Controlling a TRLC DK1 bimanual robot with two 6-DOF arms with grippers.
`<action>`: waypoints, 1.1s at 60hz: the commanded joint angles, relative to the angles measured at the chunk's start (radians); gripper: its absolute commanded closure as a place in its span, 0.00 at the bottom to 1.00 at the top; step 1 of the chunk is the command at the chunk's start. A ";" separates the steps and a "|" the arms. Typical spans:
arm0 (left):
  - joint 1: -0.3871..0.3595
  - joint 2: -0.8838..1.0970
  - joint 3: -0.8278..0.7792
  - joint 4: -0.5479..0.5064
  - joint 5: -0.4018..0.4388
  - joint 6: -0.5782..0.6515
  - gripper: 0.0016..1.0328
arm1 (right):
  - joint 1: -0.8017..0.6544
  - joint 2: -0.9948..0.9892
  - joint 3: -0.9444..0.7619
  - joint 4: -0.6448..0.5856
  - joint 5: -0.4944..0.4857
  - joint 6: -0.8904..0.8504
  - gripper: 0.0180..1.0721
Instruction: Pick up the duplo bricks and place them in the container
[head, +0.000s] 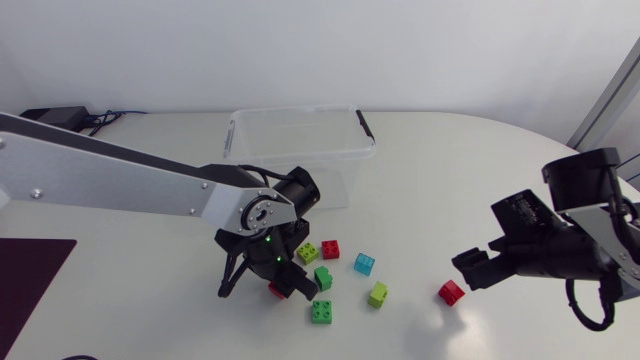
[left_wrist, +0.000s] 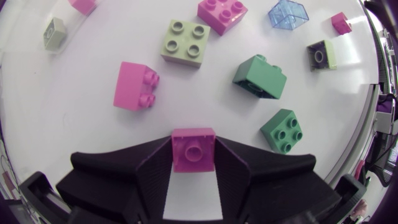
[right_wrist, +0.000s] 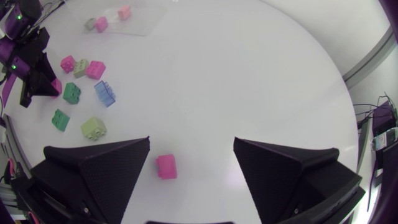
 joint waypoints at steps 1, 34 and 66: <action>0.001 -0.035 -0.019 0.006 0.009 -0.013 0.80 | 0.021 0.077 -0.010 -0.029 -0.001 -0.032 0.15; 0.130 -0.528 -0.032 0.172 0.012 0.030 0.80 | 0.123 0.312 -0.056 0.008 0.035 -0.161 0.39; 0.277 -0.367 -0.057 0.601 0.022 0.002 0.75 | 0.144 0.184 0.024 -0.070 0.020 -0.176 0.90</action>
